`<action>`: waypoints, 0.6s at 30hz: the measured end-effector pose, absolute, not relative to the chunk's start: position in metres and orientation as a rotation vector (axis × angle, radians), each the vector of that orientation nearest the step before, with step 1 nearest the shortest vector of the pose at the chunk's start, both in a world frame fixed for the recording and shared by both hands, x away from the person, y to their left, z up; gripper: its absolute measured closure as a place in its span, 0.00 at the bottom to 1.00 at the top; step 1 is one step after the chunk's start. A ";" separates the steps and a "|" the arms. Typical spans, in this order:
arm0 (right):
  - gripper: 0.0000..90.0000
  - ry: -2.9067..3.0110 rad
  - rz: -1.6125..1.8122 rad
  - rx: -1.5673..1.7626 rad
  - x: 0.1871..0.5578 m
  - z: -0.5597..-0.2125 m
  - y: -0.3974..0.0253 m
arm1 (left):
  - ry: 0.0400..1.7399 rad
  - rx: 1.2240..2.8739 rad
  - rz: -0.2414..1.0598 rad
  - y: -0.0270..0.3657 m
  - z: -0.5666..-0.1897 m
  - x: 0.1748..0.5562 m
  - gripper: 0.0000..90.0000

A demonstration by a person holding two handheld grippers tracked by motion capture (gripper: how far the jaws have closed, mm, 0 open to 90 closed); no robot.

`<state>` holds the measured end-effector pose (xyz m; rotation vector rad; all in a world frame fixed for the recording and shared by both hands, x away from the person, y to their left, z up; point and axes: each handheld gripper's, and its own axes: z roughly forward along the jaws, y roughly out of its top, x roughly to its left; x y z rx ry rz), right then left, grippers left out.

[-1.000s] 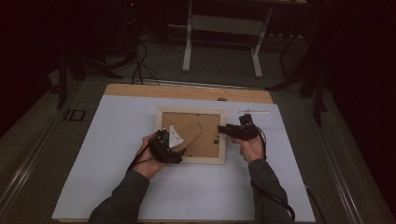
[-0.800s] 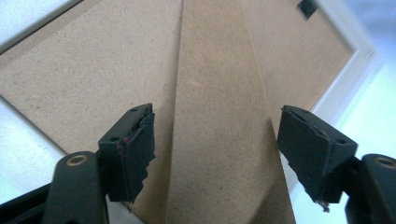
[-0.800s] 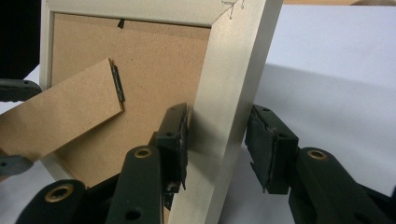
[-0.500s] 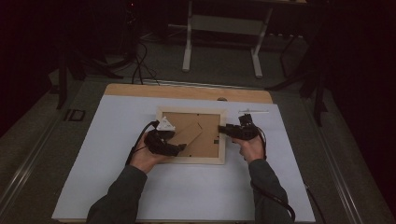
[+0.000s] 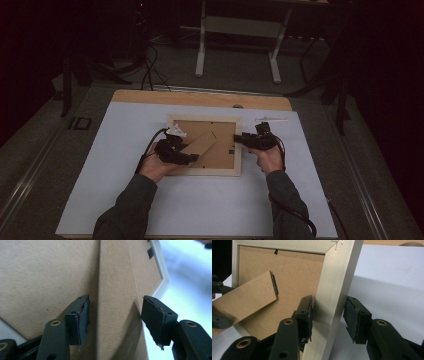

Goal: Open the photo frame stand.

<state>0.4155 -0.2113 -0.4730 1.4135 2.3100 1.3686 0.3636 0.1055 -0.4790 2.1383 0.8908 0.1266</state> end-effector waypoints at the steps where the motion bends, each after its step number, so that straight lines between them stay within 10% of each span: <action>1: 0.66 2.310 1.369 1.414 0.416 -0.473 -0.211 | 0.891 2.138 0.127 0.105 -0.479 0.364 0.49; 18: 0.66 2.301 1.367 1.392 0.413 -0.471 -0.211 | 0.877 2.174 0.182 0.098 -0.475 0.360 0.58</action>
